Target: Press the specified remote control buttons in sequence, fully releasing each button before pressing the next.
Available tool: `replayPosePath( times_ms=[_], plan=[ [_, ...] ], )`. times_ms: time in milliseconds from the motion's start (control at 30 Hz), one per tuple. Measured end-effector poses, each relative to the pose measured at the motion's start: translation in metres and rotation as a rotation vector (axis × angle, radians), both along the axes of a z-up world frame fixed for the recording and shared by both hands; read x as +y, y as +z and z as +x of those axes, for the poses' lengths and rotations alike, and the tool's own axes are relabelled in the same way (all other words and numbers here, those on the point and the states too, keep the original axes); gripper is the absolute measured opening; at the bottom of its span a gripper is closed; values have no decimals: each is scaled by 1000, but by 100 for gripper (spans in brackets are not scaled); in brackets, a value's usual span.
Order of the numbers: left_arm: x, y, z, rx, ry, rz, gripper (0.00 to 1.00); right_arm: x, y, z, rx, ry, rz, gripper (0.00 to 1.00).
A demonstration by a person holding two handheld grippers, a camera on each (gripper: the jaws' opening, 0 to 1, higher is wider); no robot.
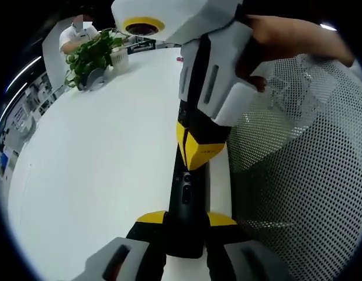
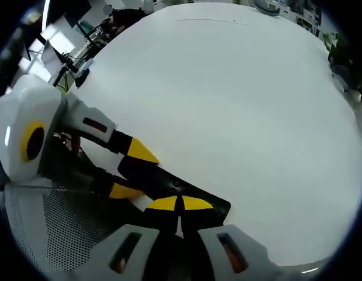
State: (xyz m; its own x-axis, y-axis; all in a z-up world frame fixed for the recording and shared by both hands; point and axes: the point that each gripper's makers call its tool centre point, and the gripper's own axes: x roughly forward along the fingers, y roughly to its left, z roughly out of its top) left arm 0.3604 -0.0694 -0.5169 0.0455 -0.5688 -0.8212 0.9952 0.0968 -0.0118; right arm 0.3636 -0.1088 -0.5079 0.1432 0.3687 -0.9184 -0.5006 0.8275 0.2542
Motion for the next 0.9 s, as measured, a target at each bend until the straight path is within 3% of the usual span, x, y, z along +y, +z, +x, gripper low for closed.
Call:
replayPosePath(
  times_ms=[467, 900],
  plan=[
    [-1, 0, 0, 5, 6, 5, 25, -1, -3, -2, 2, 10, -5, 0],
    [-1, 0, -1, 0, -5, 0, 25, -1, -2, -2, 41, -42, 29, 0]
  ],
)
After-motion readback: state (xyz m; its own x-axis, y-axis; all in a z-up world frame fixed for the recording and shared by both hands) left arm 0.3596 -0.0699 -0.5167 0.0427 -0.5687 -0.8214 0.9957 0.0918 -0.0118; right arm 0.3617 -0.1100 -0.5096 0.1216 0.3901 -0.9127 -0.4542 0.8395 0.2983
